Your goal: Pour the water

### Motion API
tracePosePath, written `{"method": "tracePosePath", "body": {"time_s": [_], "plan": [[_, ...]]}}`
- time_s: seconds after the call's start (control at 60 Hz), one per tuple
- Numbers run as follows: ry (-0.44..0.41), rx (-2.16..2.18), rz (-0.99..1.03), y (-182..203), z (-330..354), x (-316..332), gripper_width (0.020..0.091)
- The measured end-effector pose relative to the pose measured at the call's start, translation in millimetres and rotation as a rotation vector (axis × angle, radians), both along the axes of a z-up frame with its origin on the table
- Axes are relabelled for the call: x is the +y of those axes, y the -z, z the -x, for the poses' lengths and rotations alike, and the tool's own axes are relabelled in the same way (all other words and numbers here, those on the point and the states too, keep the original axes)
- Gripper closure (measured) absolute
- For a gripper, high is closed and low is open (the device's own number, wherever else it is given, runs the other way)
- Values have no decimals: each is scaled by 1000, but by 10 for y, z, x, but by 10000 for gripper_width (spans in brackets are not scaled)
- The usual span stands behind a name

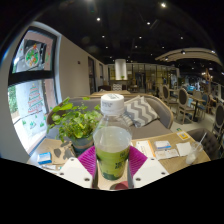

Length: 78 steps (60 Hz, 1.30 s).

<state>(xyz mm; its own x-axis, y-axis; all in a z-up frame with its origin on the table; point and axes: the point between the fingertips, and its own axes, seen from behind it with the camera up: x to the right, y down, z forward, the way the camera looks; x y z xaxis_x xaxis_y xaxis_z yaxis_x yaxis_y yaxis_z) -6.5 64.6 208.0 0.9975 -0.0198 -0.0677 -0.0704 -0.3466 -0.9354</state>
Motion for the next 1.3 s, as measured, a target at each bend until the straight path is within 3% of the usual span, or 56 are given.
{"method": "tracePosePath", "body": {"time_s": [0.183,0.35,0.5,0.683,0.717,0.783,0.8,0.833,0.9,0.983,1.3], "plan": [[45,-39,118,915,-370,-82,708],[71,-14,165,1347,-476,-194,701],[53,-58,122,1343,-443,-219,686],[54,-40,140,1351,-446,-236,574],[56,-36,168,1417,-461,-259,505],[56,-32,230,1473,-457,-345,260],[54,-30,239,1482,-460,-354,238],[56,-28,259,1468,-453,-411,280],[60,-17,296,1457,-450,-530,242],[59,3,330,1333,-400,-741,250],[89,-7,385,475,-132,-2090,249]]}}
